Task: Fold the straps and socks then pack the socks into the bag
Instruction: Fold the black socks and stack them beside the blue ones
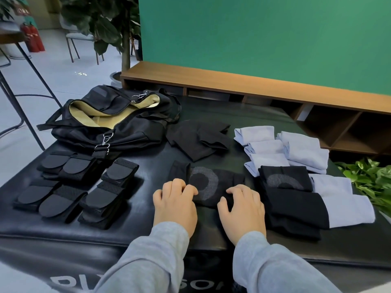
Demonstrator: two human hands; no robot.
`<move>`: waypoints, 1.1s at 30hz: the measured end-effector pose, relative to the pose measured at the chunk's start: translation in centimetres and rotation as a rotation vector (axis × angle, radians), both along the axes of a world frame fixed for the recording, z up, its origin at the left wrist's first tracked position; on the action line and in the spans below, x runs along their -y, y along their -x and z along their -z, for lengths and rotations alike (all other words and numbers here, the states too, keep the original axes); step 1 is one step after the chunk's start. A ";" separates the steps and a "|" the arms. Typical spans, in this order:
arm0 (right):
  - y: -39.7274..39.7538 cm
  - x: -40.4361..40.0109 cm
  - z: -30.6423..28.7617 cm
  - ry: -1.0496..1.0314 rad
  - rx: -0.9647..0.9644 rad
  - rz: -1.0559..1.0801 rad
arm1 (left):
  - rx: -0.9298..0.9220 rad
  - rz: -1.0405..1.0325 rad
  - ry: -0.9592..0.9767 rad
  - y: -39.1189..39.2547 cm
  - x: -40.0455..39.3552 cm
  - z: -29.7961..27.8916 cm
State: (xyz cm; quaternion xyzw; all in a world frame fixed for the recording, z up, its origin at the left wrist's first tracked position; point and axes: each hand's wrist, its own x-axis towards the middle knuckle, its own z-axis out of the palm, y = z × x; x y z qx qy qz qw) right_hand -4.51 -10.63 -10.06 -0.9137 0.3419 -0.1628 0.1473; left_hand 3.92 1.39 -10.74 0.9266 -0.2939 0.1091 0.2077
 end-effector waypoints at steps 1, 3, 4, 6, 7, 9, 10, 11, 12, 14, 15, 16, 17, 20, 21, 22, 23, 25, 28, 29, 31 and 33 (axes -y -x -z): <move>0.0 0.0 -0.1 -0.001 0.005 -0.012 | -0.017 0.003 -0.006 -0.1 0.0 -0.1; 0.2 -0.1 -0.2 0.011 -0.003 -0.043 | -0.049 -0.008 -0.047 -0.1 -0.1 -0.1; 0.2 -0.1 -0.2 0.028 -0.017 -0.058 | -0.044 -0.019 -0.021 0.0 -0.1 -0.3; 0.3 -0.2 -0.1 0.070 -0.013 -0.078 | 0.000 -0.077 0.078 0.2 0.0 -0.5; 0.3 -0.3 0.0 0.091 0.013 -0.089 | 0.019 -0.099 0.094 0.3 0.1 -0.5; 0.6 -0.3 0.4 0.139 0.093 -0.126 | -0.034 -0.093 0.037 0.3 0.1 -0.2; 0.7 -0.2 0.6 0.156 0.131 -0.154 | -0.057 -0.090 0.041 0.2 0.1 0.1; 0.8 -0.2 0.8 0.165 0.165 -0.188 | -0.058 -0.087 0.069 0.2 0.1 0.1; 0.9 -0.1 0.9 0.167 0.202 -0.214 | -0.053 -0.077 0.101 0.3 0.1 0.0; 0.9 -0.1 1.0 0.134 0.288 -0.224 | -0.054 -0.047 0.145 0.2 0.1 0.2; 0.9 -0.2 1.0 0.106 0.327 -0.207 | -0.062 -0.032 0.147 0.2 0.1 0.3; 0.9 -0.3 0.9 0.077 0.348 -0.176 | -0.052 -0.023 0.143 0.2 0.1 0.2; 0.8 -0.3 0.8 0.046 0.334 -0.137 | -0.020 -0.022 0.142 0.2 0.2 0.1; 0.5 -0.1 0.6 -0.034 0.126 -0.056 | 0.057 -0.052 0.131 0.1 0.3 0.2; 0.4 0.0 0.6 -0.034 0.075 -0.052 | 0.049 -0.041 0.097 0.1 0.2 0.2; 0.4 0.0 0.5 -0.031 0.053 -0.053 | 0.039 -0.031 0.067 0.2 0.2 0.1; 0.4 -0.1 0.4 -0.028 0.055 -0.058 | 0.012 -0.025 0.039 0.3 0.1 0.0; 0.6 -0.1 0.3 -0.055 0.104 -0.083 | -0.029 -0.026 0.022 0.2 0.1 -0.1; 1.0 -0.1 0.1 -0.187 0.252 -0.136 | -0.069 -0.018 0.047 0.2 0.0 -0.5; 1.2 -0.2 0.0 -0.226 0.283 -0.146 | -0.077 -0.002 0.064 0.2 -0.1 -0.6; 1.3 -0.3 0.0 -0.277 0.304 -0.150 | -0.088 0.042 0.117 0.4 -0.3 -0.7; 1.4 -0.3 -0.1 -0.308 0.318 -0.155 | -0.119 0.085 0.167 0.4 -0.6 -0.9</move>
